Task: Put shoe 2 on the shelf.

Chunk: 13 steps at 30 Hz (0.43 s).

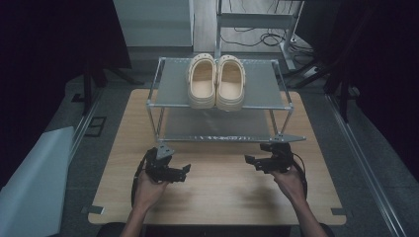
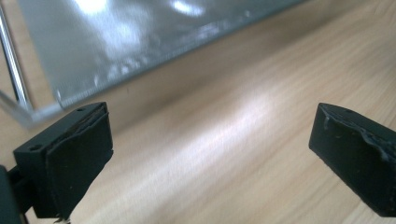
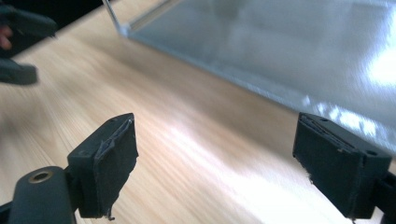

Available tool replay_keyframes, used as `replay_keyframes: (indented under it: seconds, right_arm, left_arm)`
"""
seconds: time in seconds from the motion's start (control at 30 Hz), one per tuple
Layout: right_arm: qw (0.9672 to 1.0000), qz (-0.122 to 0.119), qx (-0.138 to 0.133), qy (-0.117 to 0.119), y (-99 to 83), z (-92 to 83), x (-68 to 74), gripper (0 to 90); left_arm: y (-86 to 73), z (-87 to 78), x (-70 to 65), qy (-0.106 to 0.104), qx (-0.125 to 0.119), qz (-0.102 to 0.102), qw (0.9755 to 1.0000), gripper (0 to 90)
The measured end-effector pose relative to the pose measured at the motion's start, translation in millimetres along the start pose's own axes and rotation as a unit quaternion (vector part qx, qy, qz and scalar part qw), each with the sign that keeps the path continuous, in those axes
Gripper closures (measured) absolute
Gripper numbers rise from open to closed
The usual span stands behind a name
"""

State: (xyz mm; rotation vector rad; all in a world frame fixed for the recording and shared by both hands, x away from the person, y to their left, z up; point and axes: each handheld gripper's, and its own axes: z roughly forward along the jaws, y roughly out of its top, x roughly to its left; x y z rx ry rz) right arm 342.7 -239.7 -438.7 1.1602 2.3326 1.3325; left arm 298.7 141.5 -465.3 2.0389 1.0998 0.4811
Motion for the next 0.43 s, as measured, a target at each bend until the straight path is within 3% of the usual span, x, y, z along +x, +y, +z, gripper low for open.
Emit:
replay_keyframes:
  seconds: [0.13,0.27,0.43]
  right_arm:
    - [0.9997,-0.02,0.013,-0.011,-20.3,0.8,-2.6,8.0]
    - [0.9978,-0.041,0.042,-0.032,-43.4,7.4,-4.5,0.2]
    - [0.9939,-0.058,0.082,-0.047,-59.9,16.1,-6.5,0.0]
  left_arm:
    - [-17.3,4.3,-4.5,0.004,0.017,0.016,0.9997,0.0]
    - [-30.1,12.6,-7.5,0.007,0.042,0.035,0.9985,0.0]
    - [-38.9,21.8,-6.0,0.018,0.071,0.04,0.9965,0.0]
